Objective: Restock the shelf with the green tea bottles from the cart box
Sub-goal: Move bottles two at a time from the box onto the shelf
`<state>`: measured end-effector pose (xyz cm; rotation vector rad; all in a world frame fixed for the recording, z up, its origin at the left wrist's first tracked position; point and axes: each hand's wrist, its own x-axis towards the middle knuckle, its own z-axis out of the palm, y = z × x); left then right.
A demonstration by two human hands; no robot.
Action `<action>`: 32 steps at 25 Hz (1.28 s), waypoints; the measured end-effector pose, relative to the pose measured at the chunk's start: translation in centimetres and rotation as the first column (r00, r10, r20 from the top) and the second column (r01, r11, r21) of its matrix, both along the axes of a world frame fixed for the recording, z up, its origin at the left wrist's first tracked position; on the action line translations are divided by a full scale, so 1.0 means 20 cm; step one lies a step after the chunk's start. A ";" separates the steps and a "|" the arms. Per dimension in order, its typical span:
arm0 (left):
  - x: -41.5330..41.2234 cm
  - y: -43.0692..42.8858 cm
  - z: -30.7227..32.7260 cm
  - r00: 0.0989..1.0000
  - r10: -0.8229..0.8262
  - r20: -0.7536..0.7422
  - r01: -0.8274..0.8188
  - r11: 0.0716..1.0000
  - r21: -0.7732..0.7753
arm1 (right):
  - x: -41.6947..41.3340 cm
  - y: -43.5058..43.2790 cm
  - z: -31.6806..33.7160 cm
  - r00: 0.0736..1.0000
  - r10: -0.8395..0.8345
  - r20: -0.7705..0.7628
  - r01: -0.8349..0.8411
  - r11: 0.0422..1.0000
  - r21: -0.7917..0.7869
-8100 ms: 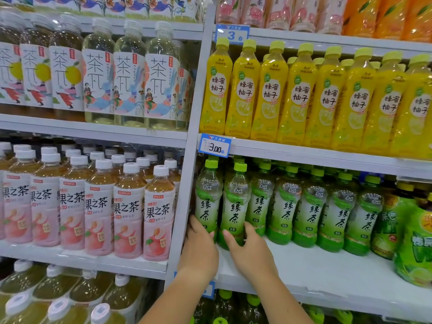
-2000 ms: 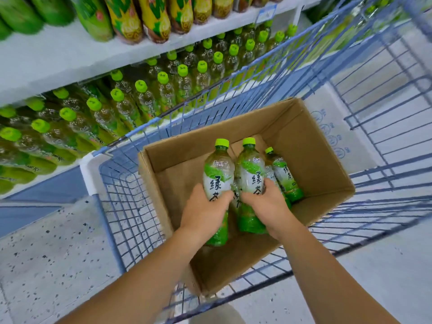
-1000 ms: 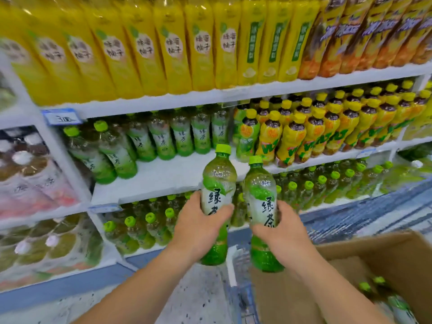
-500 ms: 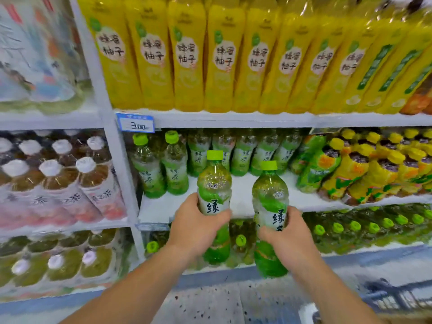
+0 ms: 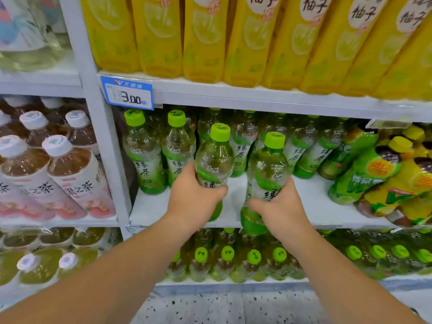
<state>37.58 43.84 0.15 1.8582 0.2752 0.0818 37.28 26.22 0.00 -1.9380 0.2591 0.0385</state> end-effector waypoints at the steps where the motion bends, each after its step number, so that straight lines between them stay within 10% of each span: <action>1: 0.02 -0.02 -0.02 1.000 0.009 0.017 -0.009 1.000 0.002 | 0.03 0.00 -0.03 1.000 0.005 0.023 -0.005 1.000 0.010; 12: 0.05 -0.07 -0.23 0.991 0.004 0.131 -0.012 0.998 0.061 | 0.19 -0.02 -0.24 0.984 0.130 0.123 -0.139 0.988 0.066; 16: -0.02 -0.04 -0.39 1.000 0.028 -0.006 -0.025 0.952 0.307 | 0.09 -0.09 -0.34 0.978 0.199 0.069 -0.184 0.965 -0.185; 32: 0.05 -0.06 -0.41 0.958 0.285 -0.039 -0.251 0.894 0.371 | 0.25 0.01 -0.48 0.978 0.135 0.158 -0.131 0.991 -0.032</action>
